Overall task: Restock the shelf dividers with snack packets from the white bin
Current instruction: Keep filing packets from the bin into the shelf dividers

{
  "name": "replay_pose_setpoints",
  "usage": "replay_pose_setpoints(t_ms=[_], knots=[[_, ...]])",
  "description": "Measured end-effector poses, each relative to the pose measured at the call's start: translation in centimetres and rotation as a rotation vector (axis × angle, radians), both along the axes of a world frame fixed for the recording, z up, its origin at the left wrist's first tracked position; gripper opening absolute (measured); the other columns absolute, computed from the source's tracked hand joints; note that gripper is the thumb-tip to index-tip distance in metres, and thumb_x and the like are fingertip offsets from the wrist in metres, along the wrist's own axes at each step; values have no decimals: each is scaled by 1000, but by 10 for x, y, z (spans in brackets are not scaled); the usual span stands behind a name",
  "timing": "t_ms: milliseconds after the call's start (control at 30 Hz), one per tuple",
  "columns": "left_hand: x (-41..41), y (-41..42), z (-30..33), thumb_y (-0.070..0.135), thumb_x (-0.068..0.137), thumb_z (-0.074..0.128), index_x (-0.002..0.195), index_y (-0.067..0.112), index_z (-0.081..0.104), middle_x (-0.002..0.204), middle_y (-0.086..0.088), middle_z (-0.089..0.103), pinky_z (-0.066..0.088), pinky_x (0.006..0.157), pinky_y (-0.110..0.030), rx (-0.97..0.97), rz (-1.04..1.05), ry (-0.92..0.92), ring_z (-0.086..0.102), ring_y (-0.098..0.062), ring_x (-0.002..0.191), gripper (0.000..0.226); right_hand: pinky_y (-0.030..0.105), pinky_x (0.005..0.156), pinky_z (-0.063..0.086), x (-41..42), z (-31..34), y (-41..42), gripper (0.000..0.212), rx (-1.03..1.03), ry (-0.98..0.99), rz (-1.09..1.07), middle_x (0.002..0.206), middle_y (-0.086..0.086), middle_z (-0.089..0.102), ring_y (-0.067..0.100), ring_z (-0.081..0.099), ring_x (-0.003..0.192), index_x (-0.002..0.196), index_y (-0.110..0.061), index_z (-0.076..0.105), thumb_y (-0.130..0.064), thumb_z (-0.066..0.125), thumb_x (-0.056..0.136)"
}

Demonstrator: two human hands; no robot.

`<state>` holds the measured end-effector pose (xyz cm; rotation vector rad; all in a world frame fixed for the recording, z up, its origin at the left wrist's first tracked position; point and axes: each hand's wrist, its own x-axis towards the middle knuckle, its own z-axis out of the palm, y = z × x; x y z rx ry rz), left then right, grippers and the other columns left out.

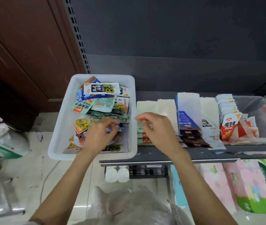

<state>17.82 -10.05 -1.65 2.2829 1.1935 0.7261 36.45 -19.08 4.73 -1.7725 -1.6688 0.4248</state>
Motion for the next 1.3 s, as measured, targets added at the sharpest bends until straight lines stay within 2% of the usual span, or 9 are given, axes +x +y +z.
replay_pose_setpoints(t_ms=[167,400,533,667,767,867,1033,1167,1300], knots=[[-52,24,-18,31,84,65,127,18,56,125,-9,57,44,90,-39,-216,219,515,49,-31,115,46,34,75,50,-75,-48,64,26,-229,-449,232,107,7,66,25,63,95,115,-14,61,-12,57,90],[-56,27,-25,38,88,59,124,24,58,128,-4,52,43,91,-36,-297,196,541,46,-25,117,39,35,74,48,-99,-71,94,39,-346,-743,261,108,11,61,28,62,97,122,-6,50,-5,61,84],[-40,22,-12,50,95,39,98,11,66,96,-11,70,51,80,-35,-654,354,72,65,-27,89,47,35,73,52,-89,-66,79,24,-193,-532,136,105,7,67,27,66,90,110,-11,62,-6,51,89],[-19,14,-7,46,91,53,94,8,63,82,-10,71,59,64,-32,-1100,419,-388,69,-18,62,40,27,52,50,-84,-68,47,17,22,-344,63,79,-3,70,19,66,66,82,-19,70,-5,70,72],[-16,13,-13,21,87,66,95,1,60,81,-12,65,59,65,-29,-1092,388,-361,64,-17,62,22,25,45,48,-81,-70,24,15,67,-242,122,73,-5,68,17,64,62,79,-21,70,-9,71,71],[-21,10,-10,18,80,73,111,1,57,95,-19,67,58,68,-29,-1050,310,-252,65,-21,76,39,24,55,50,-71,-64,12,9,21,-100,159,80,-10,67,9,62,70,87,-24,70,-21,70,78],[-37,3,29,8,84,67,112,23,55,90,-3,69,51,54,-13,-916,238,-305,67,-3,69,33,14,72,45,-46,-41,11,41,-55,95,124,108,-12,63,-2,54,92,114,-26,62,-56,50,88],[-44,-3,57,10,83,67,120,28,52,92,1,72,57,72,-28,-805,74,-372,70,-12,85,43,13,72,47,-27,-21,17,42,-93,282,30,120,-11,55,-1,53,103,126,-28,51,-46,51,88],[-27,0,69,9,82,68,115,32,55,95,2,73,56,80,-36,-657,-96,-345,69,-16,90,42,5,67,46,-5,-2,22,42,-89,589,-78,117,-16,53,-13,56,92,126,-31,42,-25,61,90]])
